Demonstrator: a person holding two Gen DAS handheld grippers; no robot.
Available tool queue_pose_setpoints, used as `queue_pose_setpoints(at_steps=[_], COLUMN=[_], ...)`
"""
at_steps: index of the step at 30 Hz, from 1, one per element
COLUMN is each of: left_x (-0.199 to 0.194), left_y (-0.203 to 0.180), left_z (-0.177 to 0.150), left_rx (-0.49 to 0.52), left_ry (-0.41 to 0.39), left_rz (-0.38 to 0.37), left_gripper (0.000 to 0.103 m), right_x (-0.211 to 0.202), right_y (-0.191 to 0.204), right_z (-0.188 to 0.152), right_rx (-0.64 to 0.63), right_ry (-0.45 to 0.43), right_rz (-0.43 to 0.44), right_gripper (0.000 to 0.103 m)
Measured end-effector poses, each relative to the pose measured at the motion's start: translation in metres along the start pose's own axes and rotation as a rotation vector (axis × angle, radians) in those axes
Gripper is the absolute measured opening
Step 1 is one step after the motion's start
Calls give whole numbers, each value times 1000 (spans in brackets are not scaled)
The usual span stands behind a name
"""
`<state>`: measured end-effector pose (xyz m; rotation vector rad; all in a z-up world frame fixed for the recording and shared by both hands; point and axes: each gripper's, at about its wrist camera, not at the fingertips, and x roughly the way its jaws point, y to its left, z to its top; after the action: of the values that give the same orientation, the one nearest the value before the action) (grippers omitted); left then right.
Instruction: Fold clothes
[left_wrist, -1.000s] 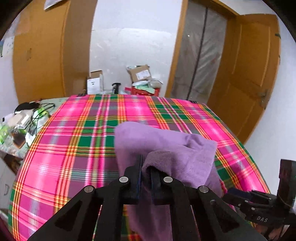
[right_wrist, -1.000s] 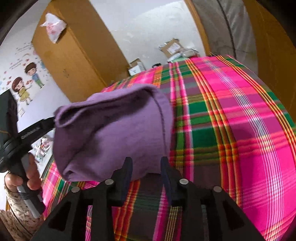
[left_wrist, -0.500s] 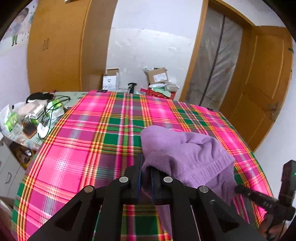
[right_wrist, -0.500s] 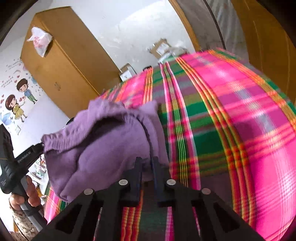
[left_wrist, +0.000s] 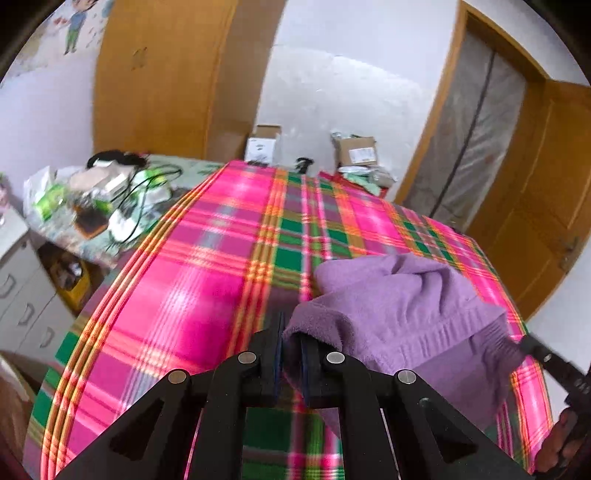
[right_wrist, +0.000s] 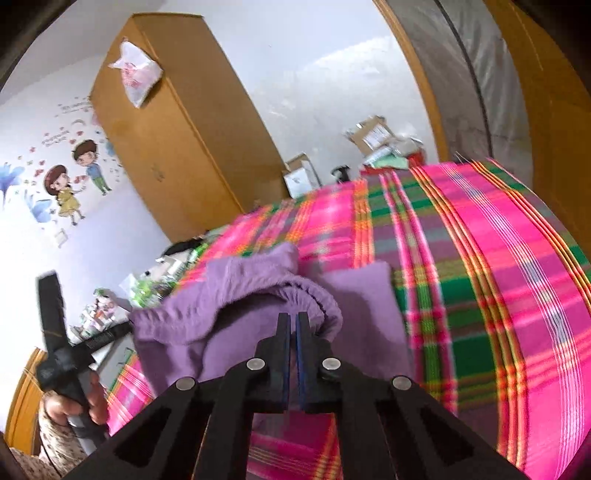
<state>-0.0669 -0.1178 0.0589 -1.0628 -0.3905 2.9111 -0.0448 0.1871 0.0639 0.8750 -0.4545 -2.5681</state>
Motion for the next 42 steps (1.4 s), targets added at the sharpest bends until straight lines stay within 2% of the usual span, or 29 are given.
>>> queue_pose_setpoints(at_steps=[4,8,10,15,20,22,24,27,29,31,34,39,40,41,42], left_x=[-2,-7,-13,-32,-50,-55,-53,-42,-35,-30,-23,-15,-13,-13,-14], left_y=[13,15,14,8,1,-6,-16,-33,-45,-55,-69,-74,-76,-77,-77], left_z=[-8,-15,-19,-29,-33,-35,-38,-45,-52,-59,-71,-77,-77,-78,-78], left_rx=[-10,-6,-2,53,107,132,171,225,256,292,334,366,374,380,386], left_ry=[16,36,39,17,-19,-31,-21,24,59,90,129,153,155,154,151], left_rz=[24,12,9,37,54,19,-19,-70,-111,-155,-195,-201,-195,-196,-204], left_gripper=[7,11,19,20,20,20,24,24,24,25,25,25,25,25,25], right_x=[5,19,27,29,17,11,9,9,11,18,30,44,44,43,41], right_y=[14,30,36,37,20,11,0,-15,-21,-25,-26,-27,-28,-28,-27], right_z=[10,17,19,18,2,-10,-23,-36,-40,-42,-47,-51,-49,-48,-44], right_rx=[-13,-27,-33,-39,-33,-31,-22,10,35,74,114,184,195,201,189], right_ry=[-13,3,10,23,50,65,92,130,149,190,255,278,267,256,243], right_rz=[65,110,126,129,58,16,-28,-64,-66,-19,39,103,114,120,116], right_gripper=[0,0,0,0,3,17,24,28,36,42,42,40,27,20,17])
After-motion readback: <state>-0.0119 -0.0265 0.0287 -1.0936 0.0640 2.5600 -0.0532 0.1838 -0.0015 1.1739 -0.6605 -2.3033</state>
